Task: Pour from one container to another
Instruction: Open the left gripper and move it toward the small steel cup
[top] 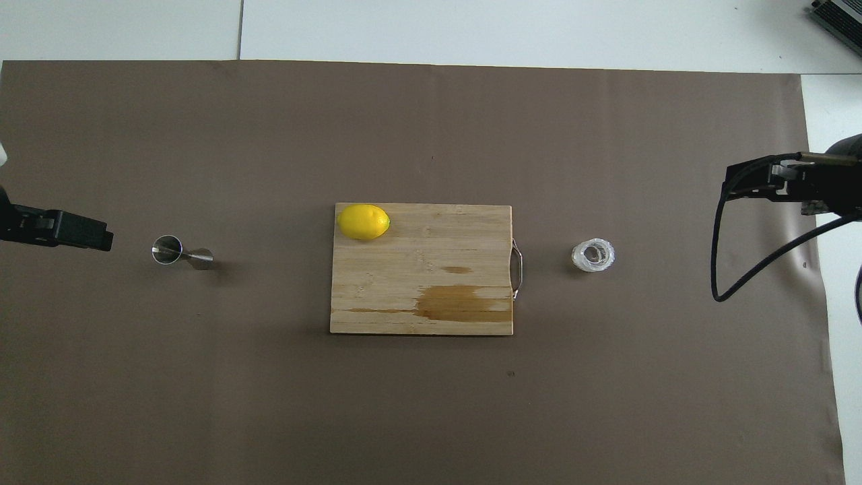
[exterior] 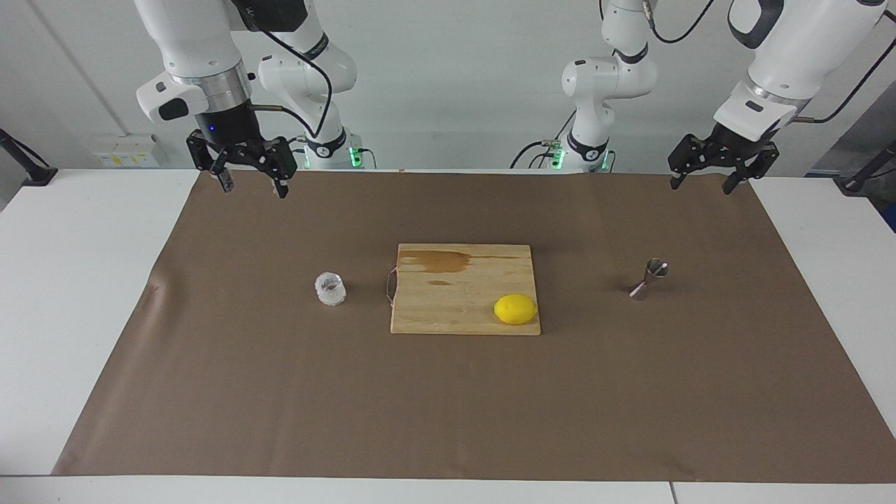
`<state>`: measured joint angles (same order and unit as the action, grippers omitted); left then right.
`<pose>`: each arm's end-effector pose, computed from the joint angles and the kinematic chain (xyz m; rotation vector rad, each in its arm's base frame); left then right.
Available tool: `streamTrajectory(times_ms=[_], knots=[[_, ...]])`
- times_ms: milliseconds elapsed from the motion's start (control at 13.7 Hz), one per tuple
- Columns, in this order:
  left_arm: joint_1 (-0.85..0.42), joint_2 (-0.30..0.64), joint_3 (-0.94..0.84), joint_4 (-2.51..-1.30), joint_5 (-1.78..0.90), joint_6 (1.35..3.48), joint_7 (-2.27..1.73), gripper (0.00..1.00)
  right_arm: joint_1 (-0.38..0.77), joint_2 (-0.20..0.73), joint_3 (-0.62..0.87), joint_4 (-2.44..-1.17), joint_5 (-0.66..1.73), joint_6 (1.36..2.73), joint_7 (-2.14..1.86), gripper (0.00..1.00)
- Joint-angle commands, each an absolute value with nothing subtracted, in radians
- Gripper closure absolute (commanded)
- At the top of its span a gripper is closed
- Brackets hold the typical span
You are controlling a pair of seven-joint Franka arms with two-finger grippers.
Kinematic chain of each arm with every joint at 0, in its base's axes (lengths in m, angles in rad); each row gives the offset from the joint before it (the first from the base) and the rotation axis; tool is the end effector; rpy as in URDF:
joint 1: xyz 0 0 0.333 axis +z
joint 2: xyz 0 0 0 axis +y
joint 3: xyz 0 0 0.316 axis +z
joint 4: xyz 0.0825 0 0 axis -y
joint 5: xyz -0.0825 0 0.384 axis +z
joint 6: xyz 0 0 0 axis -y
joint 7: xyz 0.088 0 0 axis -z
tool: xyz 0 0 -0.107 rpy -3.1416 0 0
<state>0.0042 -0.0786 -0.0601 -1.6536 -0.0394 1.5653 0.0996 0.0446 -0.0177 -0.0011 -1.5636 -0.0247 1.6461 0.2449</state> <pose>0.5276 -0.0351 0.6275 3.0973 -0.2410 -0.0141 0.5566 0.0217 0.6448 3.1117 -0.3134 0.1607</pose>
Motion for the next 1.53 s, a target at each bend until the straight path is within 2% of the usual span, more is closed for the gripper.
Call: streamTrajectory(times_ms=[0, 292, 585, 877, 1096, 1242, 1461], knots=[[-0.011, -0.100, -0.051, -1.666, -0.048, 1.554, 0.101, 0.00, 0.034, -0.017, 0.002, -1.562, -0.009, 1.629, 0.230, 0.00], [-0.011, -0.109, -0.054, -1.674, -0.046, 1.533, 0.095, 0.00, 0.032, -0.015, 0.002, -1.548, -0.008, 1.550, 0.235, 0.00], [0.003, -0.123, -0.051, -1.700, -0.046, 1.529, 0.089, 0.00, 0.026, -0.015, -0.012, -1.545, -0.006, 1.525, 0.226, 0.00], [0.005, -0.143, -0.051, -1.739, -0.037, 1.499, -0.202, 0.00, 0.025, -0.018, -0.018, -1.551, -0.006, 1.499, 0.186, 0.00], [0.008, -0.211, -0.049, -1.875, -0.038, 1.584, -0.442, 0.00, 0.035, -0.020, -0.011, -1.551, -0.006, 1.485, 0.186, 0.00], [0.063, -0.255, -0.051, -1.980, -0.054, 1.666, -0.561, 0.00, 0.037, -0.020, -0.009, -1.549, -0.008, 1.483, 0.184, 0.00], [0.130, -0.241, -0.049, -2.040, -0.167, 1.745, -0.783, 0.00, 0.037, -0.020, -0.009, -1.551, -0.006, 1.488, 0.183, 0.00]])
